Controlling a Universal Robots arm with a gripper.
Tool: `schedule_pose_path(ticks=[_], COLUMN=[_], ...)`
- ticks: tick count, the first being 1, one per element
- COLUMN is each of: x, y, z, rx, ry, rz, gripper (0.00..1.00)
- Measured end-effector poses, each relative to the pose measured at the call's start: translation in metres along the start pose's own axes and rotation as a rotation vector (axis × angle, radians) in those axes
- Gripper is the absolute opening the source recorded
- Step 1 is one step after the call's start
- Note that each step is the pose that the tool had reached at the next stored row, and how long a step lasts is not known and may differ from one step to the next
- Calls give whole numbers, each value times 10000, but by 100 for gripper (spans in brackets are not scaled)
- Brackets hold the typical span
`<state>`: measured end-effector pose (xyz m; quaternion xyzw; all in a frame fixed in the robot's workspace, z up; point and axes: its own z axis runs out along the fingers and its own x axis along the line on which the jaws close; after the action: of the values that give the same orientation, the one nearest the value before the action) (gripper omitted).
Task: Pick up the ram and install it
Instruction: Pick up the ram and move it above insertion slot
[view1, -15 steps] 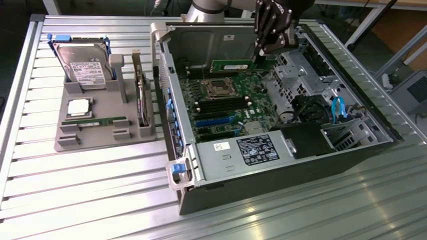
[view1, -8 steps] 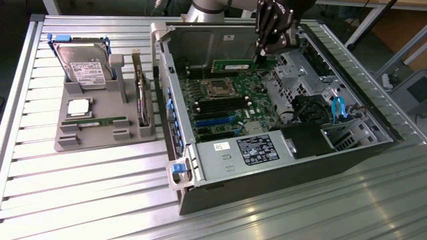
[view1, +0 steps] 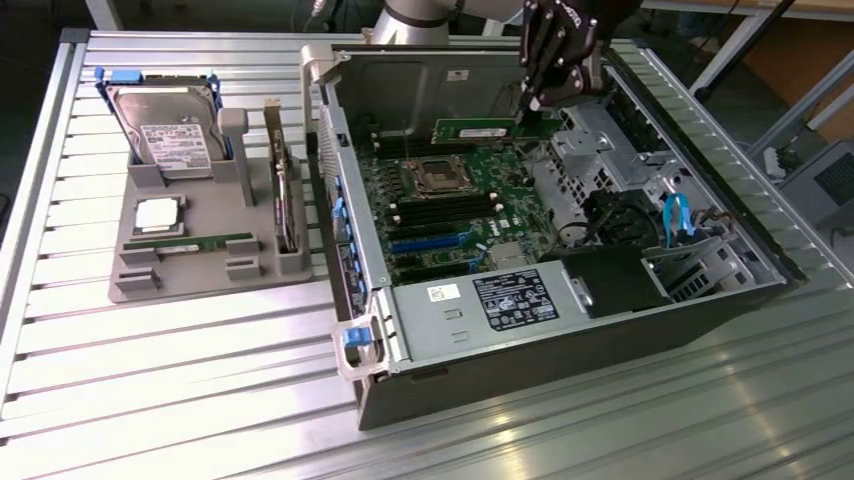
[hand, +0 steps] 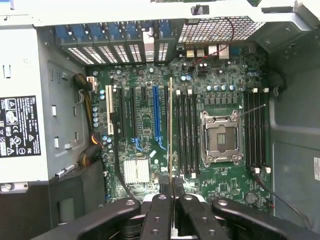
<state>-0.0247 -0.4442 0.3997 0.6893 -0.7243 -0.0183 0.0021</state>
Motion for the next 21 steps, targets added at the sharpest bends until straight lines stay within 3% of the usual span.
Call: schedule_pose_path(ticks=[8,15,21], x=[-368,-378,-375], y=[19,18,13], z=[8,8,163], rx=[0,-6,-5], ry=[1,8,7], rz=[1,-243,-247], gripper=[11,11,11])
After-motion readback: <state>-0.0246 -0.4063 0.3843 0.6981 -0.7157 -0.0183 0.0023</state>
